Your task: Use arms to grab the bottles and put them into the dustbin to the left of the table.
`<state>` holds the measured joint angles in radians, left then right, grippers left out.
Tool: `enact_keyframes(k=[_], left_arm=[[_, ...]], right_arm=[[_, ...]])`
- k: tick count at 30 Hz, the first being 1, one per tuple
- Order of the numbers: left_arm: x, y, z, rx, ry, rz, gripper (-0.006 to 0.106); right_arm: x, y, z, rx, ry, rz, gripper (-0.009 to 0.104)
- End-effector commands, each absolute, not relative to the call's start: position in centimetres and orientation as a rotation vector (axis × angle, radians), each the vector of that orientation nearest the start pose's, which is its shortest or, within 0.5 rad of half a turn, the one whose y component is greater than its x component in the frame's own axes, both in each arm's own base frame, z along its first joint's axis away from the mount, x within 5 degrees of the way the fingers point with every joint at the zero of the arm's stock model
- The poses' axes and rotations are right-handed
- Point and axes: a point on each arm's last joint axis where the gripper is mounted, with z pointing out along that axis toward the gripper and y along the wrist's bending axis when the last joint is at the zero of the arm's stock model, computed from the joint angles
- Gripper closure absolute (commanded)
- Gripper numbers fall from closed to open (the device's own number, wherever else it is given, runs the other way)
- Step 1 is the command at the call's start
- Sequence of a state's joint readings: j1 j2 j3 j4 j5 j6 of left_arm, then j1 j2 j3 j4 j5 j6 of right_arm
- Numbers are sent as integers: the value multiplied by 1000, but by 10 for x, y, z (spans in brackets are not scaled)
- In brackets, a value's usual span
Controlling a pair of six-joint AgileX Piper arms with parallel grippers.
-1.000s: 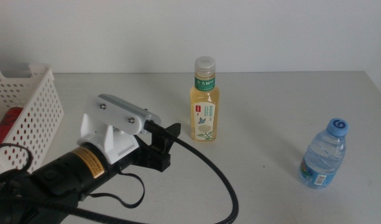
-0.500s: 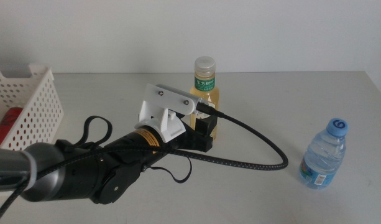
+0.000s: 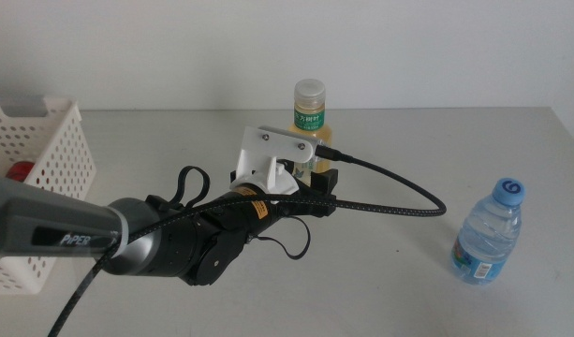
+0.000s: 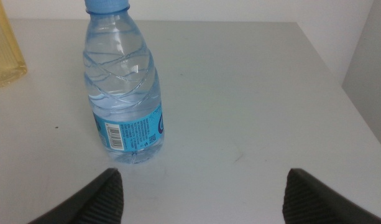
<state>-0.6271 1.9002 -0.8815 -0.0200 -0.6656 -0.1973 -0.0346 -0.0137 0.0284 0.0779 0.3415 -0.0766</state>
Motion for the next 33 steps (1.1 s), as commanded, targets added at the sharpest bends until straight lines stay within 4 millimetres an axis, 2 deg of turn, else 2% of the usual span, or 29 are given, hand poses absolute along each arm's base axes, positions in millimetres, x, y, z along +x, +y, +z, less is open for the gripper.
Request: enact_keyframes(k=[1,12,18,28,33], left_arm=[[317,-226,197,305,1687,-624,22],[316,-220,203,319,1701,-538,21],[315,-218,213,356,1649,-489,7],[323,-207,215,334,1625,-471,7],[327,-208,210,308,1609,-492,7]], right_arm=[[53,0,184,5,1736,-18,30],[53,0,184,5,1736,-18,30],[53,0,184,5,1736,-18,30],[53,0,184,5,1736,-18,30],[53,0,184,5,1736,-18,30]])
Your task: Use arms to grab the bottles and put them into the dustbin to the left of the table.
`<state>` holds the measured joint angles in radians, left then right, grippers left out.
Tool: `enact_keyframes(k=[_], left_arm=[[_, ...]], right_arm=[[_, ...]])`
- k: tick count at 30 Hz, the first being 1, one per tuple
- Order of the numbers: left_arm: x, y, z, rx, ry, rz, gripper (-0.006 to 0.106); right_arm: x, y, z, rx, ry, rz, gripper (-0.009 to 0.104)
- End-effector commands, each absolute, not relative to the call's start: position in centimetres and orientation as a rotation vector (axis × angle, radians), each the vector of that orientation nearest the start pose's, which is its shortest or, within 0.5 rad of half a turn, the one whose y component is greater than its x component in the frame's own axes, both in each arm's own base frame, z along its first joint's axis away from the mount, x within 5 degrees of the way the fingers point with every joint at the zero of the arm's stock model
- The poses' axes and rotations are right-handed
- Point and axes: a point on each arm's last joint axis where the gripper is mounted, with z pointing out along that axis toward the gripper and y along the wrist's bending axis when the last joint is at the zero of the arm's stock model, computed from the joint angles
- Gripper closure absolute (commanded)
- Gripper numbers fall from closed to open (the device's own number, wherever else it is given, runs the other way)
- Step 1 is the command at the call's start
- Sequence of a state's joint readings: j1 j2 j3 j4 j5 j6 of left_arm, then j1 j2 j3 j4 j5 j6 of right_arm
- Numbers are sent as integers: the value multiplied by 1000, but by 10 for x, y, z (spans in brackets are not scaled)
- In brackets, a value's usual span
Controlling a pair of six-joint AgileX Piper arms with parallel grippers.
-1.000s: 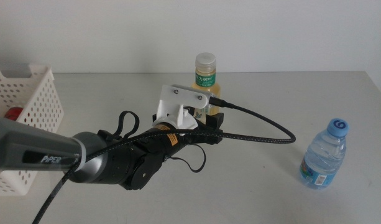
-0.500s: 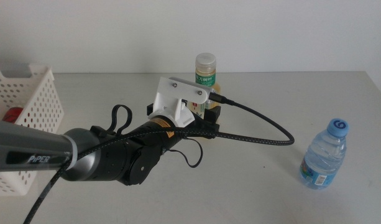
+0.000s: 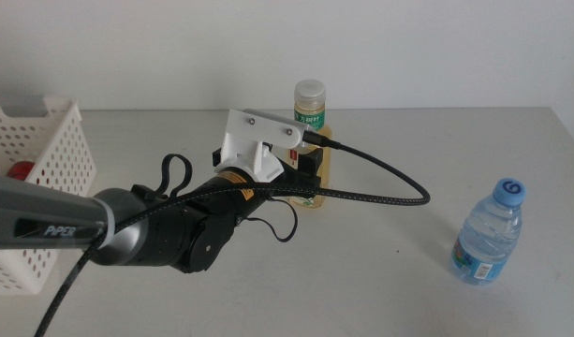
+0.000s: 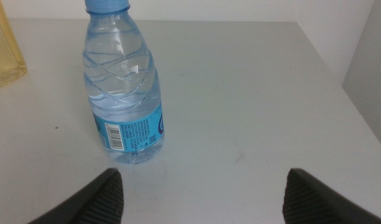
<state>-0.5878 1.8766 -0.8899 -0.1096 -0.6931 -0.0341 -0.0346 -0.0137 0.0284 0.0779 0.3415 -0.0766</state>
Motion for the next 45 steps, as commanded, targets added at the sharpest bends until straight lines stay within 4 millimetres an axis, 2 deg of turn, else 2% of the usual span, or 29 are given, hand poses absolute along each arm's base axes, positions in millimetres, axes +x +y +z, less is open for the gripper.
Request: enact_keyframes(k=[1,13,16,19,23,26,29,32,36,41,45], left_arm=[[329,-209,208,304,1609,-500,7],[364,-229,192,313,1589,-513,7],[372,-231,186,305,1588,-509,10],[377,-230,184,290,1589,-513,24],[375,-232,189,339,1594,-511,55],[370,-229,202,360,1658,-499,71],[362,-224,227,364,1714,-491,79],[353,-219,264,375,1755,-487,81],[346,-208,308,405,1905,-444,81],[364,-156,351,338,2141,-322,81],[368,-111,374,387,2279,-186,81]], right_arm=[[53,0,184,5,1736,-18,30],[53,0,184,5,1736,-18,30],[53,0,184,5,1736,-18,30],[53,0,184,5,1736,-18,30],[53,0,184,5,1736,-18,30],[53,0,184,5,1736,-18,30],[53,0,184,5,1736,-18,30],[53,0,184,5,1736,-18,30],[53,0,184,5,1736,-18,30],[53,0,184,5,1736,-18,30],[53,0,184,5,1736,-18,30]])
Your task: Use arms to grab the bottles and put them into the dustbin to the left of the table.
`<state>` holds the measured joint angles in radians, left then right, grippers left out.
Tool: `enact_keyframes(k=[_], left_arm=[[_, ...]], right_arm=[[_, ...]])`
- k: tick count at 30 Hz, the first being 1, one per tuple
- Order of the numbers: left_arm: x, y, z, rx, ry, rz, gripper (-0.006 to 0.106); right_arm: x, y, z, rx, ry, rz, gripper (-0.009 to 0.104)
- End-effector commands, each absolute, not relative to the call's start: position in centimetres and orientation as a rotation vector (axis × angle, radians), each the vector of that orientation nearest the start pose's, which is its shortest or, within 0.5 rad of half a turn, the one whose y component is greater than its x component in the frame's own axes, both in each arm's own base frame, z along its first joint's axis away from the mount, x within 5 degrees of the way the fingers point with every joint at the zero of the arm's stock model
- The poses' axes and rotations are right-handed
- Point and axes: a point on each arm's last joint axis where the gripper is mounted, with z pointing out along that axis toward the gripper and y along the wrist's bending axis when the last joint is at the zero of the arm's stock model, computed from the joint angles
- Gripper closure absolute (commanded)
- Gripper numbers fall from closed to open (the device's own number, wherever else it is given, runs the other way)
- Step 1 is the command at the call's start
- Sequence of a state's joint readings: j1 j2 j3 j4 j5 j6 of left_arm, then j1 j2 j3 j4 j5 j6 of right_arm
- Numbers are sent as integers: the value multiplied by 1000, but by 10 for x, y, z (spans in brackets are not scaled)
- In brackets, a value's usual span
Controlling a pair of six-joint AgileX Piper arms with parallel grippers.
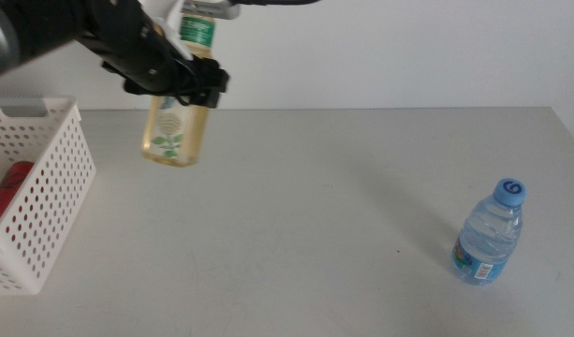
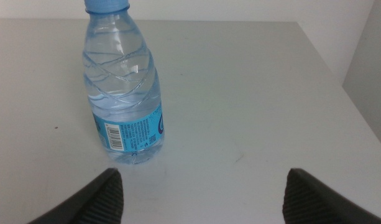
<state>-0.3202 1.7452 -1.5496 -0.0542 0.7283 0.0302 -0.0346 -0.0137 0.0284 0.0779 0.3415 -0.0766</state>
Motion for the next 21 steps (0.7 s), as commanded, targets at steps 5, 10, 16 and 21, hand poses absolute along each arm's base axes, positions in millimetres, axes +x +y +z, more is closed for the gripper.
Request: enact_keyframes(k=[5,10,16,21], left_arm=[[364,-54,406,416,2390,-52,81],[357,0,430,264,2430,18,81],[352,62,423,69,2504,100,81],[360,88,385,-5,2635,88,81]], right_arm=[[53,0,184,5,1736,-18,30],[53,0,184,5,1736,-18,30],[53,0,184,5,1736,-18,30],[53,0,184,5,1736,-18,30]])
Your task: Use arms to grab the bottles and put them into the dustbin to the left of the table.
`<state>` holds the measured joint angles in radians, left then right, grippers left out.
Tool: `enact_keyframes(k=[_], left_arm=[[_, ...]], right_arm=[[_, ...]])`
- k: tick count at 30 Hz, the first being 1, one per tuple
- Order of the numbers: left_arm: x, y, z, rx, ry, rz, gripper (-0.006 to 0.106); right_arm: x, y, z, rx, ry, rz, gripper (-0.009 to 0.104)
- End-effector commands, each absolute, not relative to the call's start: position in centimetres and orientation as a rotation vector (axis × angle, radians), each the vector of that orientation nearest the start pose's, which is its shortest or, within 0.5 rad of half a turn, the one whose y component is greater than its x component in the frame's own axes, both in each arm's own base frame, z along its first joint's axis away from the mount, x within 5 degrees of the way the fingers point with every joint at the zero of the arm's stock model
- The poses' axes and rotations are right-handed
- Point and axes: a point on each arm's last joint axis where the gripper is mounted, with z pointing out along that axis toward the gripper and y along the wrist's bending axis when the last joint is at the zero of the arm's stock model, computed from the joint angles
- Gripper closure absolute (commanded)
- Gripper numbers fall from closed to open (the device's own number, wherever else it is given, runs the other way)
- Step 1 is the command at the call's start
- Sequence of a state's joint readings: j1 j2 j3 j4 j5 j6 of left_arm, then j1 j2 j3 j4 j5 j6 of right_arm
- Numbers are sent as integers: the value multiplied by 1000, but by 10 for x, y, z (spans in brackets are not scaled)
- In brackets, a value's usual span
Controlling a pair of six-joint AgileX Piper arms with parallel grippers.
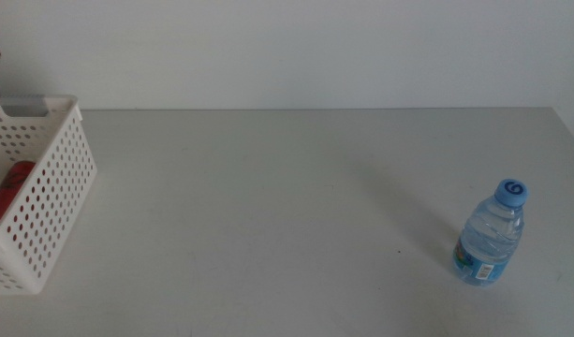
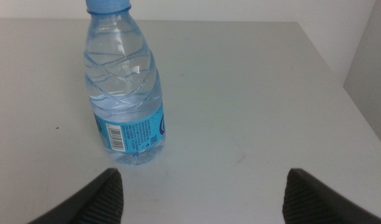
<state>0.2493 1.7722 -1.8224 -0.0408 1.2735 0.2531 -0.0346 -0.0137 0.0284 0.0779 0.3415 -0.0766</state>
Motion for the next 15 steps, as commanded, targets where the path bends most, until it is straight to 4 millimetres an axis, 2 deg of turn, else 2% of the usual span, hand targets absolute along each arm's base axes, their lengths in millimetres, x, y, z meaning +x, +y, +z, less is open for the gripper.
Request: enact_keyframes(k=[1,5,8,11,15], left_arm=[[363,89,375,-2,2663,86,81],[375,91,337,48,2785,60,80],[380,91,316,87,2858,17,73],[384,93,304,104,2903,11,55],[386,94,299,113,2912,13,16]], right_arm=[[53,0,184,5,1736,-18,30],[53,0,184,5,1736,-18,30],[53,0,184,5,1736,-18,30],[53,0,184,5,1736,-18,30],[53,0,184,5,1736,-18,30]])
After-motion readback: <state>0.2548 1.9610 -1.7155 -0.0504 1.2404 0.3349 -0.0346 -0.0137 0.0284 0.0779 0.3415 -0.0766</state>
